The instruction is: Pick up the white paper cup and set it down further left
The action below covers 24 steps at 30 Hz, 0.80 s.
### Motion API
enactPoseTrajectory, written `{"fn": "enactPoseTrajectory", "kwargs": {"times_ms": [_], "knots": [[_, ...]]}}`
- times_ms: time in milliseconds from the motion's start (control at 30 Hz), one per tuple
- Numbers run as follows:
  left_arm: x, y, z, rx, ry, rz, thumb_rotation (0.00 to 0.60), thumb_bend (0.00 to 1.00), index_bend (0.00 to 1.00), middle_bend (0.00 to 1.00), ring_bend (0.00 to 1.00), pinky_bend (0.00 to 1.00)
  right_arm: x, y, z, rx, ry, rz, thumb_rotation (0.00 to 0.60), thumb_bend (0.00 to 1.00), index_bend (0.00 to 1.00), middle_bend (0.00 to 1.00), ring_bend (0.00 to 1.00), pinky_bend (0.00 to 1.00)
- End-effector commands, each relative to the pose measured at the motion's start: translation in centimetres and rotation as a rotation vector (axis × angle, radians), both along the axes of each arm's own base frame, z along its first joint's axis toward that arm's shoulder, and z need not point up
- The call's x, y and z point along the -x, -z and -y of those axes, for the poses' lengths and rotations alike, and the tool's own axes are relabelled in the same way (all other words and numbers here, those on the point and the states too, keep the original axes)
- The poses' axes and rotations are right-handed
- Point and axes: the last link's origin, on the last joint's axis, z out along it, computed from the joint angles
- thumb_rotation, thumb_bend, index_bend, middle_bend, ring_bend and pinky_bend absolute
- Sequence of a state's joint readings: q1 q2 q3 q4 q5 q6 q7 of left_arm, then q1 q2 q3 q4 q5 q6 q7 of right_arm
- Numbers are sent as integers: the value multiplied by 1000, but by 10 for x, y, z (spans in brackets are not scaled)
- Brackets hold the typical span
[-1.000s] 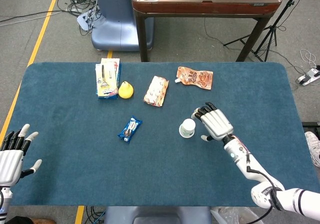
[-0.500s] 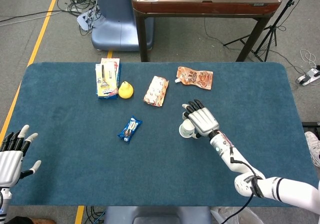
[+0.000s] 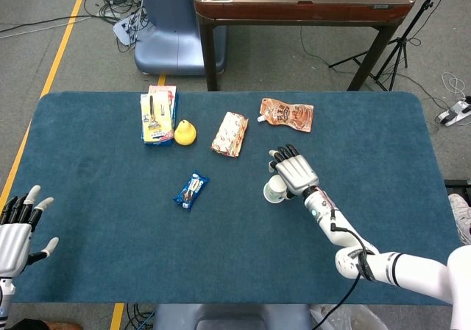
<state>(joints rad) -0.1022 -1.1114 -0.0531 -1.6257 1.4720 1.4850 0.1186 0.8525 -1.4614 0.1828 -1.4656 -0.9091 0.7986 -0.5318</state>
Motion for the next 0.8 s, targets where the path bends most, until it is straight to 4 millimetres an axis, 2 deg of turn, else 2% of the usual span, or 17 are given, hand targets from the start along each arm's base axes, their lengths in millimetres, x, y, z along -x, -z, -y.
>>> {"fn": "enactPoseTrajectory", "kwargs": {"times_ms": [33,200,267,467,633,800], "knots": [[0,0,0,0,0,0,600,206,176,0,19,0,0,3,1,-6,4,-12,600,116,350,112,25,0],[0,0,0,-2,1,0,600,206,176,0,19,0,-1,7,4,-3,7,-20,600,191,355,135,25,0],[1,0,1,-4,-1,0,600,206,176,0,19,0,0,7,5,7,6,-29,600,223,398,161,25,0],[1,0,1,-4,0,0,600,206,176,0,19,0,0,7,9,16,11,-46,600,230,468,203,33,0],[0,-1,2,-8,1,0,600,206,176,0,19,0,-14,-5,14,65,-107,-130,600,257,490,224,49,0],[0,-1,3,-9,1,1,600,206,176,0,19,0,-32,-10,14,89,-276,-307,600,262,491,225,49,0]]}}
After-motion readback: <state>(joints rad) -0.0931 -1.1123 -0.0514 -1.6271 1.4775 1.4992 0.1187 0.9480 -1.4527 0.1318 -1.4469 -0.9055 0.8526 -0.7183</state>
